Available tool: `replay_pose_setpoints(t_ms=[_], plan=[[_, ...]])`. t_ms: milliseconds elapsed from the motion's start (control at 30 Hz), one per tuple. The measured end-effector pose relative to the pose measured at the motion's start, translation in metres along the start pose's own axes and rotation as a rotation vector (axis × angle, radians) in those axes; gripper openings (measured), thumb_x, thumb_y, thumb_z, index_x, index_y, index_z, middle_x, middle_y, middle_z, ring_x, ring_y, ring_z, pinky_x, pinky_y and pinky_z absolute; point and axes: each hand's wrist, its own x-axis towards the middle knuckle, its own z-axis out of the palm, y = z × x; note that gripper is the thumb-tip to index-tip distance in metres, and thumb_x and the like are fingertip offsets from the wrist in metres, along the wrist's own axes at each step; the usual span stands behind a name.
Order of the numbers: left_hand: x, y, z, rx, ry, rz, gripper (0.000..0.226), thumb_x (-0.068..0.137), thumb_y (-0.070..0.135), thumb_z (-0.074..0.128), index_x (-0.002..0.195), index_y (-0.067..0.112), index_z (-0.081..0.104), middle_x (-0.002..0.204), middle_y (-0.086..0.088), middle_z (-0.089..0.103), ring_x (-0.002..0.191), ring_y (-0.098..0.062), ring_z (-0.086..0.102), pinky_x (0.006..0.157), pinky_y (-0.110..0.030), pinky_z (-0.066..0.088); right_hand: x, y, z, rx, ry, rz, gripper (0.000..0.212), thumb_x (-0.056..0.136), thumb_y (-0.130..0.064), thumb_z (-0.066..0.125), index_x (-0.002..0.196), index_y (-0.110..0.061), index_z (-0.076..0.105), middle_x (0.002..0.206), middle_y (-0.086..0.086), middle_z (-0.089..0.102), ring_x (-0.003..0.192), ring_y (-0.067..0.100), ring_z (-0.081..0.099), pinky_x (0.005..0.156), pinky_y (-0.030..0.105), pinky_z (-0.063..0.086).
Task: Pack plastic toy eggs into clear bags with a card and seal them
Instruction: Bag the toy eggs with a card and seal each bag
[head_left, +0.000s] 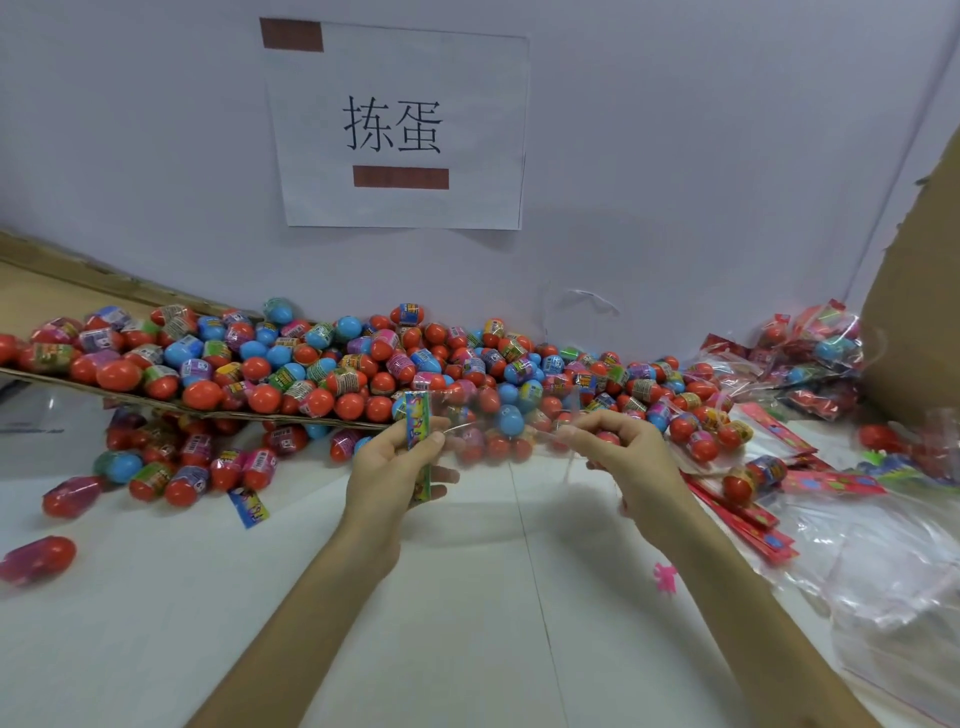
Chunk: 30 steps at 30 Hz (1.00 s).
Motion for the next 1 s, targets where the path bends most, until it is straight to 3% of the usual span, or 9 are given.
replay_pose_setpoints(t_ms=[67,167,267,367,467,567,700,800,1000], plan=[[0.001,-0.001,-0.001,-0.013,0.011,-0.001,0.016,0.100,0.013,0.064,0.113,0.017,0.073,0.094,-0.003,0.079,0.068,-0.015,0.071,0.065,-0.027,0.056,-0.001,0.000,0.001,0.004,0.027,-0.053,0.018,0.085,-0.022,0.081,0.068,-0.026,0.076,0.064,-0.013,0.064,0.058,-0.005,0.055,0.054,0.012,0.043],[0.001,-0.004,0.000,-0.048,0.101,0.046,0.016,0.097,0.014,0.070,0.113,0.017,0.069,0.101,-0.006,0.078,0.075,-0.015,0.073,0.065,-0.023,0.058,-0.001,-0.001,0.003,0.021,0.053,-0.054,0.012,0.087,-0.025,0.078,0.077,-0.021,0.076,0.070,-0.009,0.066,0.062,-0.002,0.056,0.065,0.024,0.047],[-0.005,-0.009,0.003,0.334,0.310,0.441,0.033,0.088,0.016,0.081,0.112,0.022,0.059,0.111,0.003,0.064,0.102,-0.016,0.064,0.079,-0.012,0.049,0.002,0.006,0.004,-0.048,-0.008,0.024,0.013,0.090,-0.024,0.076,0.077,-0.019,0.076,0.066,-0.007,0.065,0.061,0.004,0.055,0.059,0.024,0.045],[-0.010,-0.012,0.007,0.743,0.035,0.868,0.033,0.087,0.014,0.081,0.115,0.018,0.064,0.115,0.007,0.056,0.109,-0.013,0.055,0.095,-0.023,0.047,0.002,0.014,0.005,-0.204,-0.172,0.155,0.023,0.090,-0.028,0.076,0.069,-0.022,0.073,0.061,-0.004,0.063,0.054,0.009,0.049,0.050,0.024,0.040],[-0.013,-0.021,0.012,0.966,-0.355,0.870,0.028,0.093,0.018,0.073,0.120,0.023,0.073,0.127,0.009,0.063,0.115,-0.011,0.058,0.096,-0.034,0.051,0.003,0.018,0.007,-0.265,-0.267,0.196,0.022,0.089,-0.028,0.075,0.069,-0.020,0.074,0.060,-0.004,0.062,0.049,0.008,0.047,0.046,0.022,0.038],[-0.014,-0.029,0.011,1.055,-0.503,0.722,0.035,0.098,0.027,0.067,0.132,0.036,0.068,0.132,0.021,0.060,0.105,0.000,0.057,0.092,-0.031,0.051,0.004,0.018,0.003,-0.326,-0.312,0.210,0.020,0.089,-0.027,0.075,0.072,-0.018,0.075,0.057,-0.005,0.060,0.047,0.006,0.047,0.043,0.019,0.037],[-0.009,-0.033,0.007,1.299,-0.576,0.665,0.038,0.104,0.045,0.052,0.142,0.050,0.054,0.128,0.020,0.053,0.108,-0.006,0.051,0.089,-0.034,0.048,0.007,0.020,0.000,-0.560,-0.299,0.201,0.018,0.087,-0.034,0.078,0.072,-0.024,0.078,0.063,-0.011,0.068,0.057,0.002,0.056,0.051,0.020,0.043],[-0.012,-0.034,0.010,1.351,-0.557,0.677,0.035,0.105,0.050,0.046,0.139,0.055,0.053,0.121,0.016,0.051,0.090,-0.011,0.056,0.076,-0.035,0.048,0.008,0.022,0.001,-0.640,-0.302,0.164,0.019,0.086,-0.034,0.079,0.069,-0.027,0.078,0.073,-0.012,0.072,0.077,0.008,0.063,0.063,0.024,0.048],[-0.014,-0.032,0.010,1.311,-0.524,0.677,0.026,0.102,0.049,0.053,0.123,0.049,0.069,0.112,0.014,0.055,0.086,-0.011,0.058,0.073,-0.033,0.046,0.008,0.024,-0.001,-0.706,-0.363,0.131,0.021,0.083,-0.036,0.082,0.067,-0.026,0.075,0.067,-0.018,0.070,0.070,0.001,0.063,0.062,0.021,0.044]])
